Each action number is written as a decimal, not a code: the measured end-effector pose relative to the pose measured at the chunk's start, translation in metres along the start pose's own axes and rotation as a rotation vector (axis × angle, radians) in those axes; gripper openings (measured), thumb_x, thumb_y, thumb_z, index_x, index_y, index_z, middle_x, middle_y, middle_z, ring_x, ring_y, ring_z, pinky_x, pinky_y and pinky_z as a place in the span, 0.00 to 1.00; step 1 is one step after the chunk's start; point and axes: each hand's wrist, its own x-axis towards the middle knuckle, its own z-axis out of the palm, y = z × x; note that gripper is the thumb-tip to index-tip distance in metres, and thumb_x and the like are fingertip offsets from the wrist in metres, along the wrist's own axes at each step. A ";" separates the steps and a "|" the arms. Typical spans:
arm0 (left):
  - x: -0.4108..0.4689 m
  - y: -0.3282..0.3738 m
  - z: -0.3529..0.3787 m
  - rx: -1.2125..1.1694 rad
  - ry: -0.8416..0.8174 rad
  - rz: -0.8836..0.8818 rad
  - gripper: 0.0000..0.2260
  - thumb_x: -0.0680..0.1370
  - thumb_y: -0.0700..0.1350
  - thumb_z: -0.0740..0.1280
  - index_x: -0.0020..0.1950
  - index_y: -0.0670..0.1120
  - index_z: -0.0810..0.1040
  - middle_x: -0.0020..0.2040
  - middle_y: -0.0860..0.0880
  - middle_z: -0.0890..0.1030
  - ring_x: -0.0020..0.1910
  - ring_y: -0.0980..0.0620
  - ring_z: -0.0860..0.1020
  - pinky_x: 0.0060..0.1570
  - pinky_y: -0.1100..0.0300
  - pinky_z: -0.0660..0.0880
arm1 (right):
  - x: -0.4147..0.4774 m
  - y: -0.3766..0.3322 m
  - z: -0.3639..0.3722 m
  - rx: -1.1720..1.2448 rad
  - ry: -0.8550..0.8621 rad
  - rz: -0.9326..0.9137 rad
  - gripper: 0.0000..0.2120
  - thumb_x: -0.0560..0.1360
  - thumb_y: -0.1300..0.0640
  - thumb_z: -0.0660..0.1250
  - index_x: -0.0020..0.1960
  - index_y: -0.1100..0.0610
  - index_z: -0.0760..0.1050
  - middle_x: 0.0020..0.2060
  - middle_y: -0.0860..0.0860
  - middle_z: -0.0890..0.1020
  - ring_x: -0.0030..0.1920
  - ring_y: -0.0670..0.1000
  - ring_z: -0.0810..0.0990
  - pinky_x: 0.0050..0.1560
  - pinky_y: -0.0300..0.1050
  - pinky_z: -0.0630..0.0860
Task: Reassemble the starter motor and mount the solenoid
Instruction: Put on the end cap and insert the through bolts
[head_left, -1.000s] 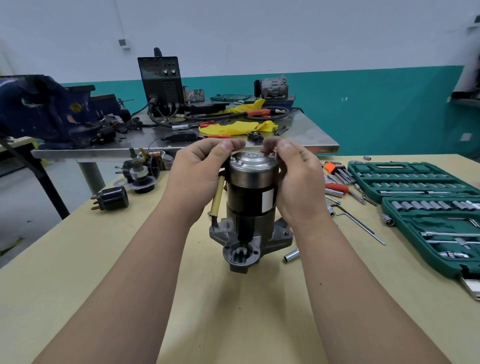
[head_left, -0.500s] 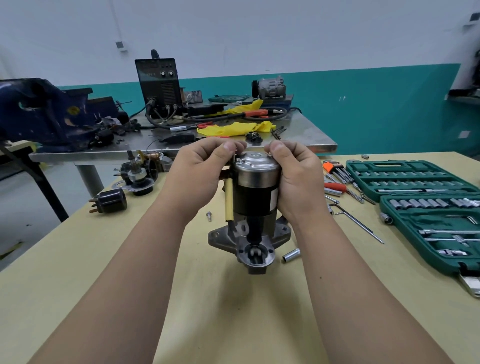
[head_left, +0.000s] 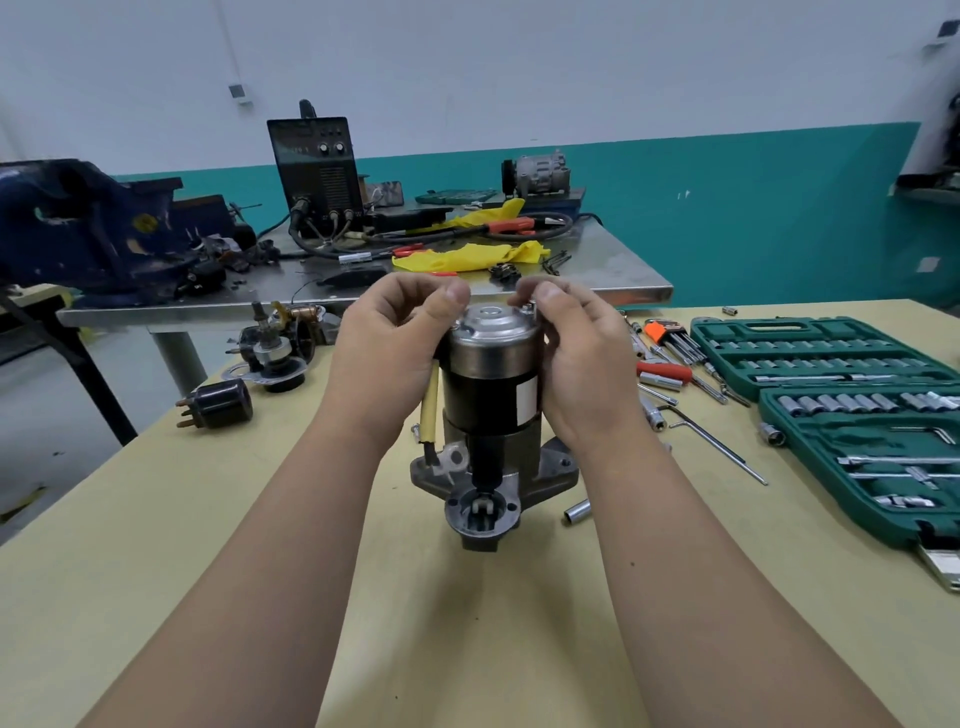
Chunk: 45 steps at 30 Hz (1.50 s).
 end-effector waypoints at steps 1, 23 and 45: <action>-0.001 -0.001 0.002 -0.022 0.039 -0.015 0.04 0.76 0.49 0.72 0.45 0.49 0.81 0.45 0.50 0.85 0.46 0.52 0.82 0.48 0.56 0.80 | 0.000 0.001 0.001 -0.049 -0.001 -0.019 0.07 0.72 0.55 0.64 0.40 0.54 0.80 0.35 0.47 0.82 0.39 0.47 0.81 0.40 0.43 0.78; -0.002 0.004 0.005 -0.110 -0.110 -0.084 0.08 0.80 0.45 0.66 0.45 0.49 0.84 0.50 0.46 0.85 0.53 0.48 0.81 0.62 0.44 0.75 | 0.005 0.003 -0.006 -0.038 0.061 0.010 0.04 0.70 0.54 0.69 0.40 0.55 0.78 0.38 0.51 0.82 0.41 0.52 0.81 0.47 0.53 0.80; -0.002 0.010 0.007 -0.033 -0.124 -0.106 0.08 0.77 0.51 0.65 0.45 0.51 0.83 0.51 0.50 0.85 0.54 0.50 0.81 0.61 0.45 0.75 | 0.004 0.001 -0.006 0.047 0.020 0.022 0.06 0.71 0.54 0.67 0.40 0.54 0.80 0.36 0.49 0.82 0.40 0.49 0.81 0.44 0.48 0.78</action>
